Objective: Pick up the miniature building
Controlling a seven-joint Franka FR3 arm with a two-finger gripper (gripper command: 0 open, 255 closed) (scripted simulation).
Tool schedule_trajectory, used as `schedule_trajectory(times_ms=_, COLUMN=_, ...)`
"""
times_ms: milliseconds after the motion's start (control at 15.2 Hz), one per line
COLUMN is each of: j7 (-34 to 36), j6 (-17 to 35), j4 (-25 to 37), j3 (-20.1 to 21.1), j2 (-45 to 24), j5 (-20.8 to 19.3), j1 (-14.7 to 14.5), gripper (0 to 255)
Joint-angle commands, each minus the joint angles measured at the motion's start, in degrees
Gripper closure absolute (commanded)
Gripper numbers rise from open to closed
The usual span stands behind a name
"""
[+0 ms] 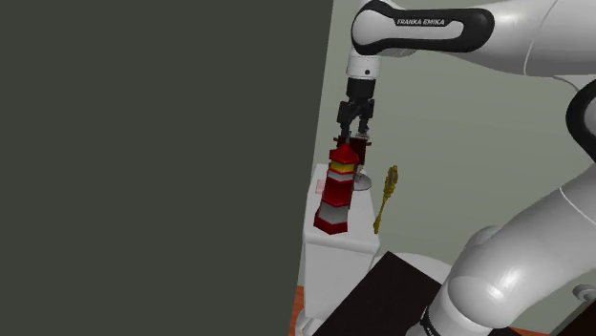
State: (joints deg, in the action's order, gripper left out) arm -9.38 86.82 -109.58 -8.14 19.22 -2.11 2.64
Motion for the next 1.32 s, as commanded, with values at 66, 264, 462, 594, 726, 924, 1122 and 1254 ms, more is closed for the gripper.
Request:
schedule_trajectory(times_ms=66, j7=-1.56, j6=-1.55, j4=7.44, j3=-1.79, j2=-5.39, j5=0.2, j1=0.83, gripper=0)
schedule_trajectory(times_ms=264, j7=-2.52, j6=-1.88, j4=11.55, j3=-2.86, j2=-8.88, j5=0.57, j1=1.41, gripper=0)
schedule_trajectory(times_ms=462, j7=-2.43, j6=0.53, j4=8.49, j3=-2.84, j2=-8.21, j5=0.46, j1=1.43, gripper=0)
schedule_trajectory(times_ms=594, j7=-2.38, j6=2.12, j4=6.53, j3=-2.83, j2=-7.84, j5=0.39, j1=1.45, gripper=0)
schedule_trajectory(times_ms=726, j7=-2.34, j6=3.36, j4=5.04, j3=-2.84, j2=-7.59, j5=0.34, j1=1.46, gripper=0)
schedule_trajectory(times_ms=924, j7=-2.32, j6=3.5, j4=4.94, j3=-2.82, j2=-7.62, j5=0.35, j1=1.45, gripper=255)
schedule_trajectory(times_ms=1122, j7=-2.31, j6=3.51, j4=4.95, j3=-2.81, j2=-7.64, j5=0.36, j1=1.44, gripper=255)
schedule_trajectory(times_ms=1254, j7=-2.31, j6=3.52, j4=4.92, j3=-2.82, j2=-7.63, j5=0.36, j1=1.45, gripper=255)
